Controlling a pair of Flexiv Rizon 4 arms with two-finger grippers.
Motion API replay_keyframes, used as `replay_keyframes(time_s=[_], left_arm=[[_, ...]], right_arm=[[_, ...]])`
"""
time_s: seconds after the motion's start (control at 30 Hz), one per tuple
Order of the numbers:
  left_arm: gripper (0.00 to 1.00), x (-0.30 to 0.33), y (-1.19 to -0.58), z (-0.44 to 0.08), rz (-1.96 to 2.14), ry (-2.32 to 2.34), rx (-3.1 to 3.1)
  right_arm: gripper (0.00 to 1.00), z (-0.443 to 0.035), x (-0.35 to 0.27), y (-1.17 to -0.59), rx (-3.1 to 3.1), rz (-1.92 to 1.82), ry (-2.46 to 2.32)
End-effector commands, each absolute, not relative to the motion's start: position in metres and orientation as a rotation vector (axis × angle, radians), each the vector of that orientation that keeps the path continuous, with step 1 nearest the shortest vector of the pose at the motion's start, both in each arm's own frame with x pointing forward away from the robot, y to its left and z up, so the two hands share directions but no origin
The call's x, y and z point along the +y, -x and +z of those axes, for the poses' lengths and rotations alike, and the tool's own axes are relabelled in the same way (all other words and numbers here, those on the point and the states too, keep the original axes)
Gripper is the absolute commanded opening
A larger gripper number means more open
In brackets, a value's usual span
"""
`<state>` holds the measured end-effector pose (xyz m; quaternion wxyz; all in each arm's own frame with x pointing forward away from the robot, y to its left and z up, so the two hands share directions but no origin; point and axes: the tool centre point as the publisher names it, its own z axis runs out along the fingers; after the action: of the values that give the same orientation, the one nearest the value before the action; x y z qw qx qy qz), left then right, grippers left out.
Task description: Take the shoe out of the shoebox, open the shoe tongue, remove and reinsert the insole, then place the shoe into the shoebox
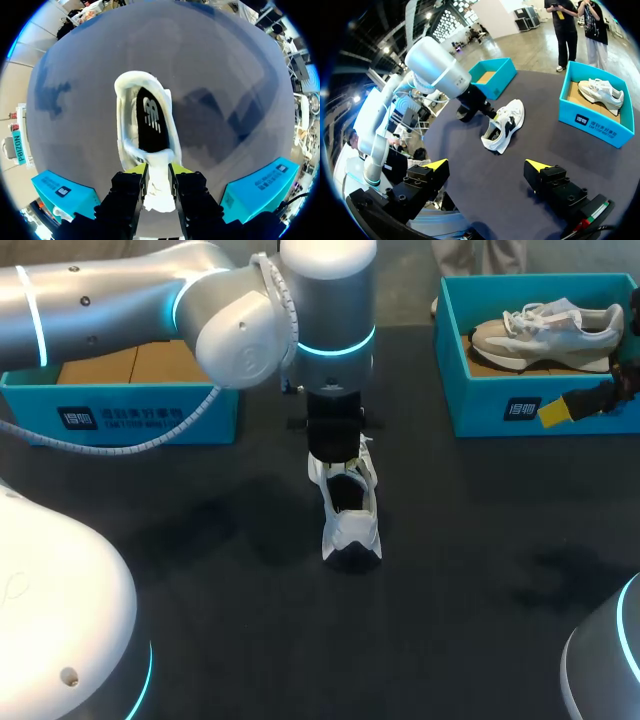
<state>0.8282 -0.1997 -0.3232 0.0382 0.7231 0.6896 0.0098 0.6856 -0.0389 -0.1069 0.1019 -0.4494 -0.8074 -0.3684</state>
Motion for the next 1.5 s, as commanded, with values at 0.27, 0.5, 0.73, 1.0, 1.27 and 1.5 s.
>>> replay_keyframes(time_s=[0.27,0.5,0.73,1.0,1.27,1.5], left_arm=[[0.23,-0.184,-0.805,-0.328,-0.008,-2.216,2.156],[0.24,-0.198,-0.818,-0.314,-0.004,-2.186,2.176],[0.23,-0.214,-0.823,-0.320,0.002,-2.221,2.164],[0.24,-0.211,-0.820,-0.341,0.014,-2.258,2.162],[0.23,-0.210,-0.809,-0.340,-0.006,-2.233,2.219],[0.10,-0.208,-0.808,-0.313,-0.094,-2.016,2.434]], right_arm=[[1.00,-0.107,-0.038,-0.688,-2.384,-1.081,1.326],[1.00,-0.107,-0.038,-0.688,-2.384,-1.081,1.326],[1.00,-0.107,-0.038,-0.688,-2.384,-1.081,1.326],[1.00,-0.107,-0.038,-0.688,-2.384,-1.081,1.326],[1.00,-0.107,-0.038,-0.688,-2.384,-1.081,1.326],[1.00,-0.107,-0.038,-0.688,-2.384,-1.081,1.326]])
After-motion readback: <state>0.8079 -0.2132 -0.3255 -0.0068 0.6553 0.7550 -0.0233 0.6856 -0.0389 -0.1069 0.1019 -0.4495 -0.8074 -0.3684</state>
